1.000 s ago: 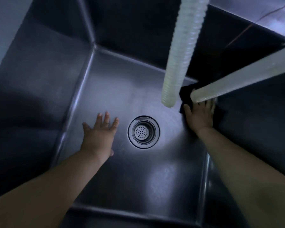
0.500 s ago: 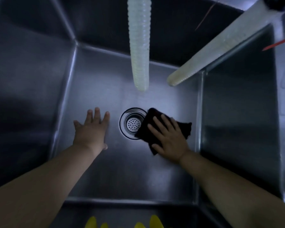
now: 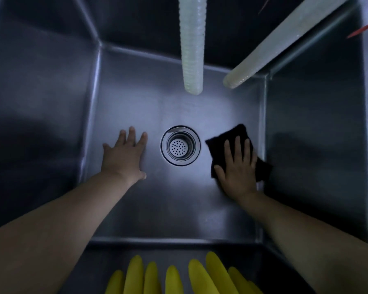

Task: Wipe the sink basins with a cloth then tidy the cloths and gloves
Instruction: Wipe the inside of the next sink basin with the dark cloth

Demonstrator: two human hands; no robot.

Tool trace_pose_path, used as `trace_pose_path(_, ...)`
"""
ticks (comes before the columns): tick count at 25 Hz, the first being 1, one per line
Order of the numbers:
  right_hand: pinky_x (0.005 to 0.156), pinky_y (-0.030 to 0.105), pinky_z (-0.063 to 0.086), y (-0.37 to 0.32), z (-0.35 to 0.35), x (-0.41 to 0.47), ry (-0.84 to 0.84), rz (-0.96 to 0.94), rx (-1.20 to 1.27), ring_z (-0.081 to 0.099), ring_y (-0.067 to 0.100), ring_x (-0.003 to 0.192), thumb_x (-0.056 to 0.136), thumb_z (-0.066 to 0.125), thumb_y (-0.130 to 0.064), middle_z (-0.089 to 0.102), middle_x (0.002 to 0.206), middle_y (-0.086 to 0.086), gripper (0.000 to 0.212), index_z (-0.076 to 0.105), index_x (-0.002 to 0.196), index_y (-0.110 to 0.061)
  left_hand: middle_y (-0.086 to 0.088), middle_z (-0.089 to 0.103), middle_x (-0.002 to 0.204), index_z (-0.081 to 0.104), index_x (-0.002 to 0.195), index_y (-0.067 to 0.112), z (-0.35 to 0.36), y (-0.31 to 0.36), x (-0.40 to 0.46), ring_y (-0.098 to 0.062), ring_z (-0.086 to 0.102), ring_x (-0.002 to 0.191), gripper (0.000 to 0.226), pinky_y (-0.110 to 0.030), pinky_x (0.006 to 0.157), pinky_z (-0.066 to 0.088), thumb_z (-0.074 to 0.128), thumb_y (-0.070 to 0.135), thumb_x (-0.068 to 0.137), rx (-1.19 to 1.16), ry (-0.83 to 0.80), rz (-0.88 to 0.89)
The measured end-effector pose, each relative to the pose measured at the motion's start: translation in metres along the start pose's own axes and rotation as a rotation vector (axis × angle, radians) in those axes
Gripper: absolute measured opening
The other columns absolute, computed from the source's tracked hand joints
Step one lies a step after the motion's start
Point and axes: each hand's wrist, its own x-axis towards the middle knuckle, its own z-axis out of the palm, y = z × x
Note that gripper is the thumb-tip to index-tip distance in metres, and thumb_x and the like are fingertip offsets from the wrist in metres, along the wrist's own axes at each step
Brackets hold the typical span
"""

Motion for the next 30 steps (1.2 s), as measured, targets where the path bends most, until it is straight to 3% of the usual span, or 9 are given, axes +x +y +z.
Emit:
trace_pose_path(3, 0.108, 0.065, 0.022, -0.018, 0.002, -0.032, -0.035, -0.241, -0.064, 0.024, 0.052, 0.135, 0.081, 0.036, -0.054, 0.027, 0.149, 0.028, 0.078, 0.031, 0.145, -0.009, -0.003, -0.005, 0.160, 0.006, 0.151, 0.023, -0.017, -0.011, -0.012, -0.024, 0.008, 0.145, 0.100, -0.046, 0.110, 0.027, 0.070, 0.041, 0.076, -0.054, 0.036, 0.040)
trace_pose_path(6, 0.109, 0.065, 0.018, -0.043, -0.001, -0.032, -0.038, -0.505, -0.070, 0.016, 0.050, 0.138, 0.084, 0.038, -0.056, 0.026, 0.150, 0.025, 0.077, 0.027, 0.147, -0.012, -0.003, 0.006, 0.159, 0.021, 0.147, 0.024, -0.032, -0.027, -0.038, -0.023, 0.015, 0.143, 0.079, -0.042, 0.109, 0.028, 0.064, 0.038, 0.082, -0.052, 0.158, 0.000)
trace_pose_path(12, 0.112, 0.063, 0.008, -0.129, -0.011, 0.009, -0.061, -0.943, -0.062, 0.015, 0.038, 0.143, 0.085, 0.047, -0.057, 0.023, 0.155, 0.014, 0.073, 0.026, 0.148, -0.026, 0.003, 0.019, 0.157, 0.029, 0.144, 0.027, -0.045, -0.046, -0.090, -0.020, 0.016, 0.143, 0.065, -0.039, 0.110, 0.022, 0.057, 0.041, 0.087, -0.079, 0.244, -0.096)
trace_pose_path(15, 0.113, 0.058, 0.001, -0.169, -0.019, 0.057, -0.048, -0.935, -0.073, 0.010, 0.035, 0.145, 0.083, 0.048, -0.058, 0.019, 0.157, 0.008, 0.074, 0.022, 0.148, -0.032, 0.002, 0.023, 0.155, 0.033, 0.142, 0.025, -0.042, -0.046, -0.102, -0.020, 0.016, 0.142, 0.060, -0.039, 0.109, 0.021, 0.056, 0.037, 0.088, -0.076, 0.291, -0.097)
trace_pose_path(19, 0.114, 0.055, 0.005, -0.173, -0.031, 0.131, 0.029, -0.697, -0.065, 0.008, 0.035, 0.145, 0.084, 0.032, -0.061, 0.016, 0.158, 0.007, 0.071, 0.018, 0.149, -0.034, -0.001, 0.026, 0.153, 0.033, 0.139, 0.022, -0.038, -0.054, -0.106, -0.024, 0.019, 0.141, 0.055, -0.041, 0.110, 0.021, 0.052, 0.034, 0.089, -0.005, 0.324, -0.130)
trace_pose_path(24, 0.114, 0.054, -0.003, -0.179, -0.031, 0.159, 0.005, -0.455, -0.031, -0.004, 0.032, 0.146, 0.089, 0.019, -0.064, 0.002, 0.160, 0.006, 0.069, 0.006, 0.150, -0.034, -0.006, 0.030, 0.152, 0.035, 0.140, 0.019, -0.031, -0.063, -0.110, -0.026, 0.023, 0.140, 0.057, -0.043, 0.109, 0.025, 0.055, 0.031, 0.088, 0.016, 0.363, -0.101)
trace_pose_path(26, 0.114, 0.056, 0.000, -0.188, -0.031, 0.137, 0.004, -0.499, -0.043, -0.002, 0.034, 0.146, 0.089, 0.024, -0.062, 0.004, 0.160, 0.009, 0.070, 0.008, 0.150, -0.032, -0.007, 0.032, 0.151, 0.038, 0.139, 0.017, -0.030, -0.064, -0.114, -0.026, 0.024, 0.139, 0.055, -0.043, 0.107, 0.026, 0.056, 0.028, 0.087, 0.008, 0.368, -0.093)
trace_pose_path(30, 0.114, 0.058, -0.001, -0.194, -0.025, 0.066, -0.048, -0.805, -0.059, 0.002, 0.037, 0.145, 0.086, 0.037, -0.058, 0.010, 0.159, 0.011, 0.073, 0.015, 0.150, -0.031, -0.008, 0.037, 0.149, 0.044, 0.134, 0.014, -0.031, -0.063, -0.116, -0.027, 0.029, 0.137, 0.053, -0.043, 0.105, 0.030, 0.059, 0.025, 0.085, -0.026, 0.358, -0.074)
